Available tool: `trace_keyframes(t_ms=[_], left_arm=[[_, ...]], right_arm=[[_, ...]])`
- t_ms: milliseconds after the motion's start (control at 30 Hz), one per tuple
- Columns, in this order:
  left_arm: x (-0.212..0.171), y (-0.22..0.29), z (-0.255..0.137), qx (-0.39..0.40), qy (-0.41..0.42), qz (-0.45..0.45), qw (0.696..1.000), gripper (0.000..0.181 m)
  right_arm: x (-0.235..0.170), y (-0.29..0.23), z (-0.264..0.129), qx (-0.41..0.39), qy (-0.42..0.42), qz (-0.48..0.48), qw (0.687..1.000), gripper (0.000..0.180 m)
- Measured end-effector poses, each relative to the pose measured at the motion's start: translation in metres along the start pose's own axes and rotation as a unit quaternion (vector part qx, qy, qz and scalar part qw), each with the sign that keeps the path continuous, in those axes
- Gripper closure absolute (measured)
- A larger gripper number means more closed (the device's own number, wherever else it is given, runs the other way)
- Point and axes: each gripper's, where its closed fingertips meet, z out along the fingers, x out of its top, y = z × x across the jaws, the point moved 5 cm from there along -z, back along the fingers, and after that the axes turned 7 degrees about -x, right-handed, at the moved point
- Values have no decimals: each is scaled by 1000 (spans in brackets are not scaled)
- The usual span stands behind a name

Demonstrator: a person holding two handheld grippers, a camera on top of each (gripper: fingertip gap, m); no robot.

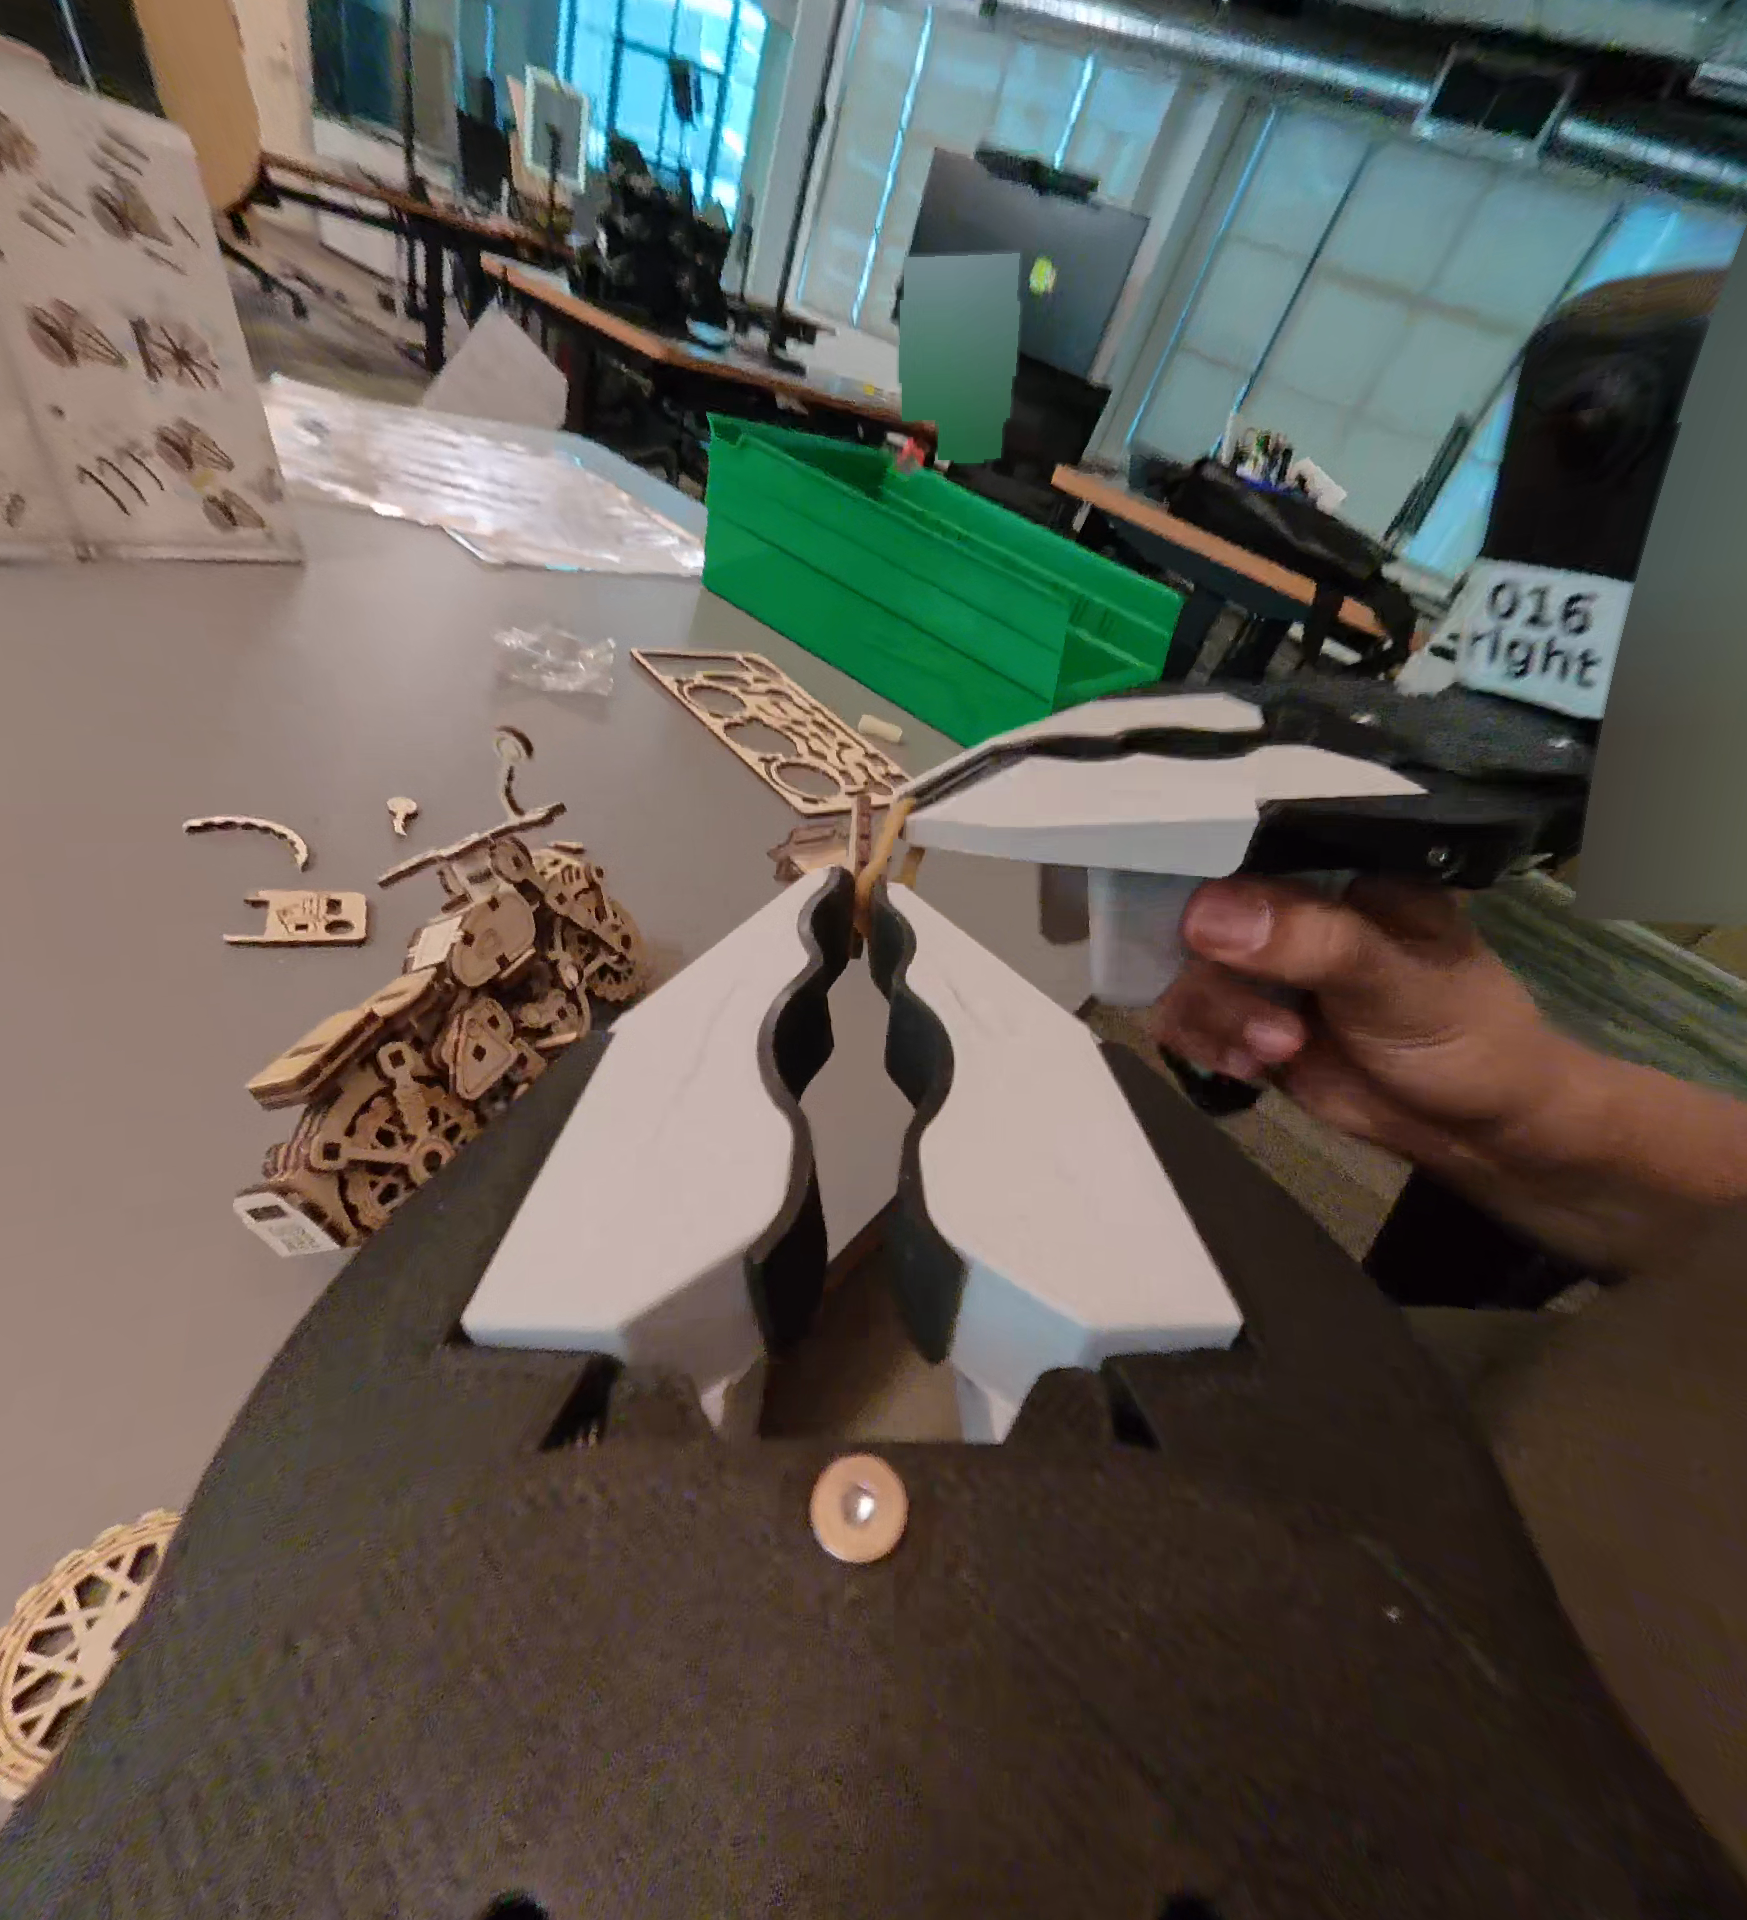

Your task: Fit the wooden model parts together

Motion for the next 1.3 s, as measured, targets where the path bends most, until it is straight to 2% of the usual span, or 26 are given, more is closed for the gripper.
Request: trace_keyframes(t_ms=[100, 267, 400, 567, 867, 1300], left_arm=[[-1, 0, 2, 0, -16, -9, 1000, 179], [-7, 1, 5, -8, -48, -11, 999, 179], [-11, -1, 6, -24, -64, -39, 997, 178], [-8, 1, 3, -32, -59, -44, 997, 178], [-12, 1, 5, -71, -71, -114, 988, 178], [-4, -5, -1, -69, -42, -132, 988, 179]], right_arm=[[1, 4, -3, -51, -15, -112, 992, 179], [4, 15, -6, -76, -23, -136, 988, 179], [3, 13, -3, -108, -37, -214, 970, 180], [2, 18, -4, -101, -37, -188, 976, 179], [7, 13, -3, -115, -21, -230, 966, 179], [-4, 23, -3, -76, -47, -153, 984, 179]])
